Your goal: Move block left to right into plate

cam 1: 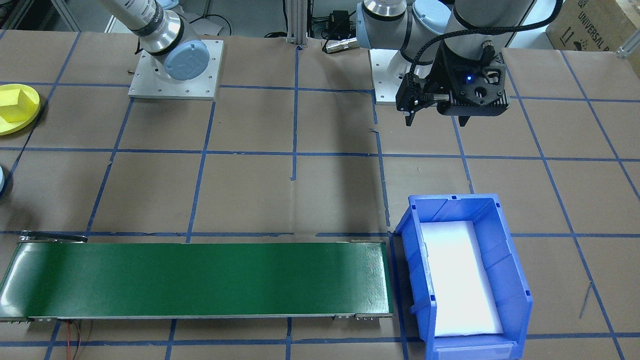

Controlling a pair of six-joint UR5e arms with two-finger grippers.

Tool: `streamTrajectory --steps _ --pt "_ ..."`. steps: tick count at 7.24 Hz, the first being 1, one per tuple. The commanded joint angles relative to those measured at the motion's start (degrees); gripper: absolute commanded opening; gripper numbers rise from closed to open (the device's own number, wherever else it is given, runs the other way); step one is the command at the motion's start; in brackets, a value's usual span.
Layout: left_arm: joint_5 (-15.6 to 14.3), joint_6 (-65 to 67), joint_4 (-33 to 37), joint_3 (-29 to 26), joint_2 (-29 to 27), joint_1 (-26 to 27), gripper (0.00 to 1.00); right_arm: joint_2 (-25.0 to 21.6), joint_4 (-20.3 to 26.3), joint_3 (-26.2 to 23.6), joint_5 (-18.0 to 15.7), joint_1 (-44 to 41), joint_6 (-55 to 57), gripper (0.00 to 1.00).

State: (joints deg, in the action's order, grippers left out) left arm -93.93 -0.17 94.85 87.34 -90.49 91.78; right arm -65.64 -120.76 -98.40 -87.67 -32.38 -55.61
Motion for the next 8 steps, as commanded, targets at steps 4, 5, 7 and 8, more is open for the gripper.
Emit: streamTrajectory --steps 4,5,7,8 --pt "0.07 -0.10 0.16 -0.51 0.23 0.50 1.00 -12.10 9.77 2.68 -3.44 -16.76 16.91 1.00" --pt "-0.28 -0.19 0.94 -0.59 0.84 0.68 1.00 -16.23 15.59 2.86 -3.56 -22.49 23.11 1.00" --pt "-0.37 -0.10 1.39 0.10 1.02 0.77 1.00 -21.17 23.89 4.87 -4.35 -36.45 38.48 1.00" --pt "-0.55 -0.10 1.39 0.19 0.93 0.94 1.00 -21.28 27.39 7.93 -4.27 -43.31 42.39 1.00"
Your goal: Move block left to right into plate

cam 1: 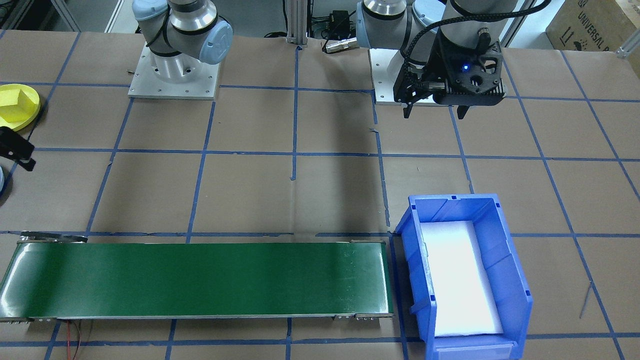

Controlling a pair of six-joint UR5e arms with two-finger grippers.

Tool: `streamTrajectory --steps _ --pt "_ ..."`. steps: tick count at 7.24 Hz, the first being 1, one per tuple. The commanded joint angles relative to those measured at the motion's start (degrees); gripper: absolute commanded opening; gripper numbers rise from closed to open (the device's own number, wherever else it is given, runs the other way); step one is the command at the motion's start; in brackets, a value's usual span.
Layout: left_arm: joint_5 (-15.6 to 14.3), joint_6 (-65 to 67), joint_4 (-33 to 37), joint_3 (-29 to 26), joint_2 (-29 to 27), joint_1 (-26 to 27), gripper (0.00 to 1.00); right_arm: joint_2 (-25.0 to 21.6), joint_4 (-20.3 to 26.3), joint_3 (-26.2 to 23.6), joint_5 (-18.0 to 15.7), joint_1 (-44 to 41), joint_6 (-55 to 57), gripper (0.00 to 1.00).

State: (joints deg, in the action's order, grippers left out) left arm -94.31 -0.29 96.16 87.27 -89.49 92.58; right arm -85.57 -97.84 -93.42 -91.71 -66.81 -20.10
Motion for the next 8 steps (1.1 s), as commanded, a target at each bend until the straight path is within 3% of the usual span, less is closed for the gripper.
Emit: streamTrajectory --steps 1,4,5,8 --pt "-0.08 0.03 0.09 0.18 0.01 0.14 1.00 -1.53 6.85 5.24 0.56 -13.38 7.18 1.00" --pt "0.26 0.03 0.00 0.18 -0.16 0.32 1.00 -1.01 9.16 8.07 1.09 -23.87 19.03 1.00" --pt "0.27 0.03 0.00 0.18 -0.07 0.32 1.00 -0.40 9.07 9.03 3.62 -23.89 19.13 1.00" --pt "0.27 -0.06 0.00 0.00 0.02 0.23 1.00 0.31 11.71 10.63 3.03 -23.80 19.13 1.00"
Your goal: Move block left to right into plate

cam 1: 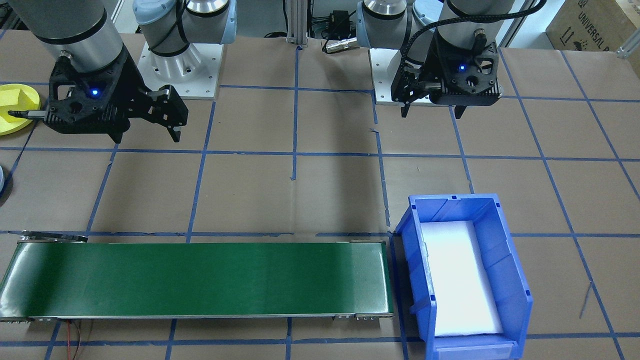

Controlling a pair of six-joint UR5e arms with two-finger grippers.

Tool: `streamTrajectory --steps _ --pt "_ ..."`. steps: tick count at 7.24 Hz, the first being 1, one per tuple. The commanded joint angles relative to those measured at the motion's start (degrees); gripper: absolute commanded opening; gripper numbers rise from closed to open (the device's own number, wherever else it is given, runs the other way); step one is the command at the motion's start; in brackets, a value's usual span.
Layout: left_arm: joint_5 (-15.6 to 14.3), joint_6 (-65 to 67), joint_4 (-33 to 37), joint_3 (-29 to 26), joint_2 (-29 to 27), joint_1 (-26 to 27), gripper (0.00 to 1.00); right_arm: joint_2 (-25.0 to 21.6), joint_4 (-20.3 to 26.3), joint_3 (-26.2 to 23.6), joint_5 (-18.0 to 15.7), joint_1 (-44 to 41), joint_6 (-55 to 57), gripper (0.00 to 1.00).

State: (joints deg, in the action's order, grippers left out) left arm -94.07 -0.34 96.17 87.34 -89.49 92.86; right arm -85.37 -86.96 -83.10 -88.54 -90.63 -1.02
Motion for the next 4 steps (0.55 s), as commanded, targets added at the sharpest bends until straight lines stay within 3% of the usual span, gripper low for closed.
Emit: streamTrajectory --steps 1,4 --pt "0.02 -0.01 -0.11 -0.07 0.02 -0.04 1.00 0.11 0.83 0.04 -0.40 0.19 0.05 1.00" --pt "0.02 -0.10 -0.02 -0.33 -0.07 -0.04 1.00 -0.06 0.91 -0.57 -0.50 0.45 0.05 1.00"
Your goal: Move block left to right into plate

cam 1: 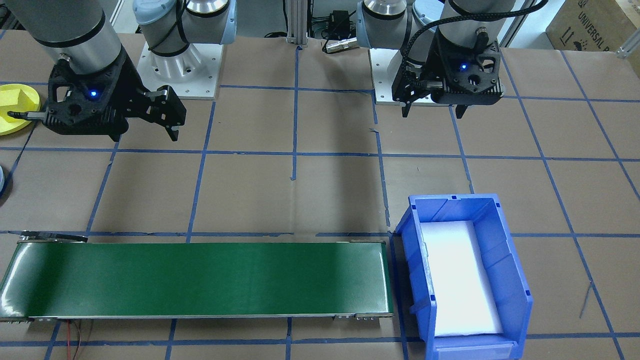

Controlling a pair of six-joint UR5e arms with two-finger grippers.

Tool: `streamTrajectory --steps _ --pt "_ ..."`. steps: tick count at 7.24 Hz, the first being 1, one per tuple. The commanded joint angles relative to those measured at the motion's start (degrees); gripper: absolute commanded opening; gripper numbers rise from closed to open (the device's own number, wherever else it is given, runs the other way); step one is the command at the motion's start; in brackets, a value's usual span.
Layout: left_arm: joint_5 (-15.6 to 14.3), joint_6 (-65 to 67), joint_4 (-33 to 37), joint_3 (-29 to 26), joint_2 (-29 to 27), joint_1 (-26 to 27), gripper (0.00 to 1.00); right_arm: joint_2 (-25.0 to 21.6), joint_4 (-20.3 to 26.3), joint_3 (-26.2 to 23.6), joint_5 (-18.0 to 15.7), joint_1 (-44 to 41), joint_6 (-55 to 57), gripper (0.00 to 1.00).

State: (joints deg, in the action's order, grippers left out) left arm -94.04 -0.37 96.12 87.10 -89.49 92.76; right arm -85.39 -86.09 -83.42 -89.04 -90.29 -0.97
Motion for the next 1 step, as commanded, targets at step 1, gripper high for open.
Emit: streamTrajectory --steps 1 --pt "0.00 -0.07 0.03 -0.09 -0.07 0.06 1.00 -0.04 -0.04 -0.25 -0.08 0.12 0.00 1.00"
